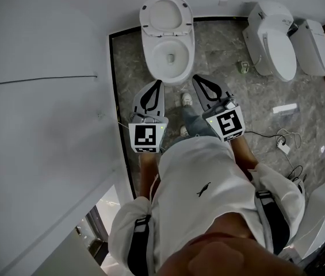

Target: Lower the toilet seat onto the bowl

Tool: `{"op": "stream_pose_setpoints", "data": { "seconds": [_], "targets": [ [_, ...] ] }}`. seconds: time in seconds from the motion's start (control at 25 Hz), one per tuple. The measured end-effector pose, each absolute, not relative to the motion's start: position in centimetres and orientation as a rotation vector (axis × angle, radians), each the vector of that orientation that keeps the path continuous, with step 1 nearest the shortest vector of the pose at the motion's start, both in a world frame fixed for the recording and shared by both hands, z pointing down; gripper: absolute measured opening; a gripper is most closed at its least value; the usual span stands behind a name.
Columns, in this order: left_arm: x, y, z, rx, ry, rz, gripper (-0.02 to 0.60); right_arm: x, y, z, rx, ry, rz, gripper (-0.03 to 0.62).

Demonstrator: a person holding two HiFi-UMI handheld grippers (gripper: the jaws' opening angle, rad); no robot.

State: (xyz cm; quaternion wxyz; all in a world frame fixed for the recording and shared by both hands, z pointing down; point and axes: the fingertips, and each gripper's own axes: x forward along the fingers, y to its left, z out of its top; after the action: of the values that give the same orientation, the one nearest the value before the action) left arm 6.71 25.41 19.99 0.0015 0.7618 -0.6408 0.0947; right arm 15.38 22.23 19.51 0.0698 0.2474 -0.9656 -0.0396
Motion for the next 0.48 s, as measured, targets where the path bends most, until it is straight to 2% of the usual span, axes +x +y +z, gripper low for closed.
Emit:
{"op": "stream_pose_setpoints", "data": {
  "seconds": [0.48],
  "targets": [
    [2.9,18.9,20.9,2.37,-2.019,0.291,0.029,11.4,15.4,20.0,0.724,-2.905,-0.137,0.031]
  ]
}}
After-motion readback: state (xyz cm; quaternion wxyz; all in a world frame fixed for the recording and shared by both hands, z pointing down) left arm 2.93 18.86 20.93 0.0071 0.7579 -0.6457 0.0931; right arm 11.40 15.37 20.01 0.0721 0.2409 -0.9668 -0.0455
